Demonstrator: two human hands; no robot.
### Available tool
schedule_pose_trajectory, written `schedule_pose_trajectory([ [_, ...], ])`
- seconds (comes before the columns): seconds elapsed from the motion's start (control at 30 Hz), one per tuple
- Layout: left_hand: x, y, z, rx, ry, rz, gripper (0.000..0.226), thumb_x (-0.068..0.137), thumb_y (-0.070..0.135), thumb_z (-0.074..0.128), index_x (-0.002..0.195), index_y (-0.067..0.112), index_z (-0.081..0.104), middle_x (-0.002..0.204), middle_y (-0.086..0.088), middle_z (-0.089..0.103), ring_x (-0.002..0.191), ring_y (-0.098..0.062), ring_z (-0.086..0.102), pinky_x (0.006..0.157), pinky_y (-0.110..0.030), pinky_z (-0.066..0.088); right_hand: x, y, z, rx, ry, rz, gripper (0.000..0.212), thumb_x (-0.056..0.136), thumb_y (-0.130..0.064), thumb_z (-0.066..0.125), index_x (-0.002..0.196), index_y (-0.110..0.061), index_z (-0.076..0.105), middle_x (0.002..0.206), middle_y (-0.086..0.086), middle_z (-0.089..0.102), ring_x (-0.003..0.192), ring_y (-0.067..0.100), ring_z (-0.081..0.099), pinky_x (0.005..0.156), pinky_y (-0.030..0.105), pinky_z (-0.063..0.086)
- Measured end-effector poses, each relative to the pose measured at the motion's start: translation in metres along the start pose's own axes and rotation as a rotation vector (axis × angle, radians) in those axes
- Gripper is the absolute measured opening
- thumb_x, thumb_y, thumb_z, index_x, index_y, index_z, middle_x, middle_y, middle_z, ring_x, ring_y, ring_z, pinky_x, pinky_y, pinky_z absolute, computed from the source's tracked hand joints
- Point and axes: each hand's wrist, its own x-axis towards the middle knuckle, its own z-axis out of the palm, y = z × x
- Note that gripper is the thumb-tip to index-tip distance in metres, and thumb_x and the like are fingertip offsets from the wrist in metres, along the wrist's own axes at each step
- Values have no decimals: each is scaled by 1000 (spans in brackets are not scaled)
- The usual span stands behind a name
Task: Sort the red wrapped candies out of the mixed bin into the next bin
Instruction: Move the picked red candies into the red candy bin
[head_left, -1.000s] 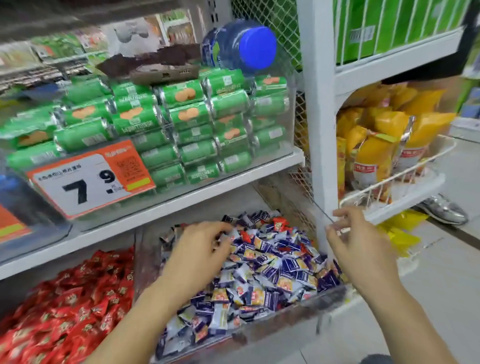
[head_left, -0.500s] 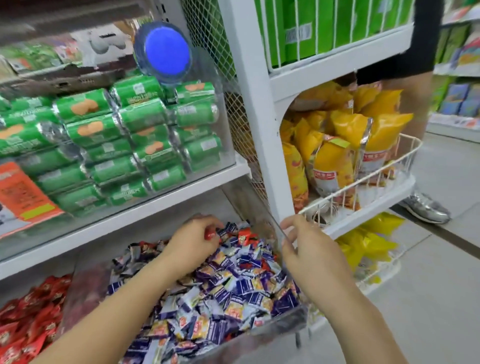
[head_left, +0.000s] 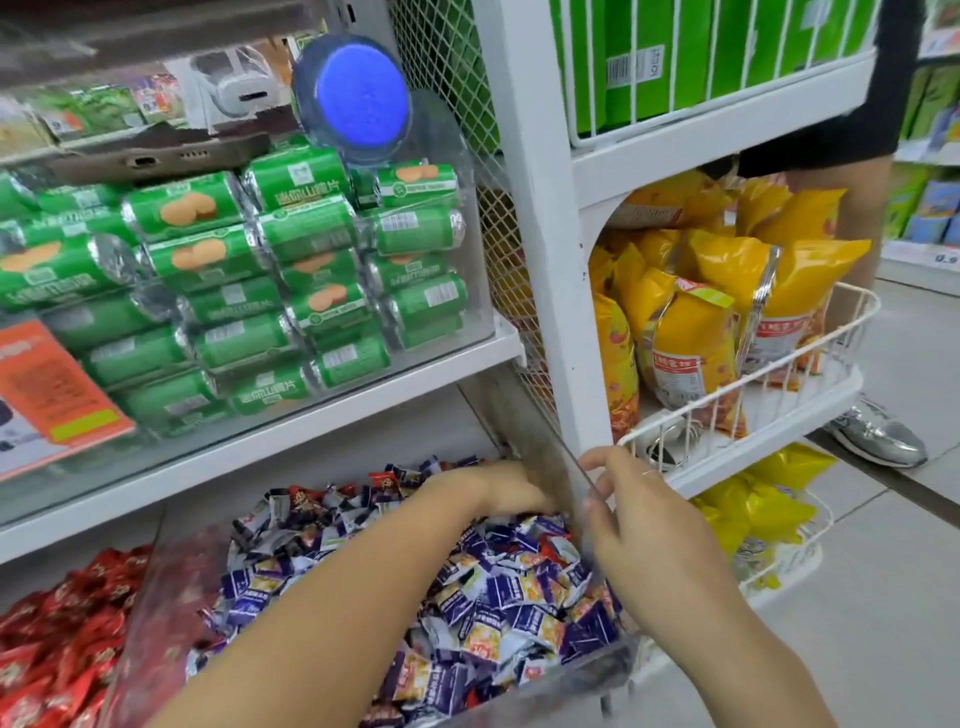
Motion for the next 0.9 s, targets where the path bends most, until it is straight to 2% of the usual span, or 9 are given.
schedule_pose_trajectory([
  [0.1,-22,4,-4,-7,-100,59,31,90,32,49,109,10,60,120,-14,58,95,-25,54,83,-33,44,0,-1,3,-28,-9,3,30,97,-27,41,126,-33,34,113,-10,51,89,11,56,64,26,35],
  [0.17,-44,-1,-6,9,-80,92,34,89,38,48,91,6,60,98,-19,57,78,-24,49,74,-35,40,0,-1,3,-28,-4,9,30,97,-25,41,125,-32,34,112,-9,51,89,13,57,64,28,38],
  [0.23,-73,-6,-2,171,11,158,41,88,50,43,82,12,57,80,-8,53,75,-23,49,74,-37,42,1,-1,4,-5,-4,17,29,96,-23,43,123,-31,36,110,-7,52,90,15,57,68,31,43],
  [0.3,-100,-16,10,354,164,207,42,94,54,35,93,19,58,89,-4,54,87,-23,51,82,-36,43,0,-2,5,16,11,27,28,96,-21,44,122,-29,38,109,-4,54,90,17,57,71,34,47],
  [0.43,-151,-37,31,368,422,173,46,96,58,27,117,26,53,114,4,53,108,-14,46,103,-31,30,-6,-7,8,-103,61,48,31,95,-23,45,125,-28,41,113,-3,56,98,19,56,70,33,47],
  [0.6,-184,-67,47,321,564,87,60,85,70,25,126,36,53,134,14,48,132,-9,32,116,-33,17,-20,-35,6,-36,352,-138,20,89,-21,56,108,-21,63,100,-1,63,89,22,57,63,28,37],
  [0.7,-199,-74,52,170,600,122,63,81,73,31,135,44,43,147,20,34,138,-2,24,117,-25,11,-24,-45,23,22,210,-183,15,92,-24,53,102,-26,64,94,-9,64,83,14,59,65,26,40],
  [0.8,-212,-86,55,-2,622,112,64,76,78,40,134,52,39,152,24,18,139,2,17,117,-31,18,-22,-50,49,-47,13,-211,19,92,-31,52,107,-30,64,107,-10,63,102,14,57,78,29,44],
  [0.9,-224,-96,57,-208,667,119,53,75,77,44,125,58,47,151,32,9,138,10,14,111,-24,22,-22,-64,61,67,-118,-217,24,92,-35,54,114,-32,63,116,-14,60,112,7,50,90,25,40],
])
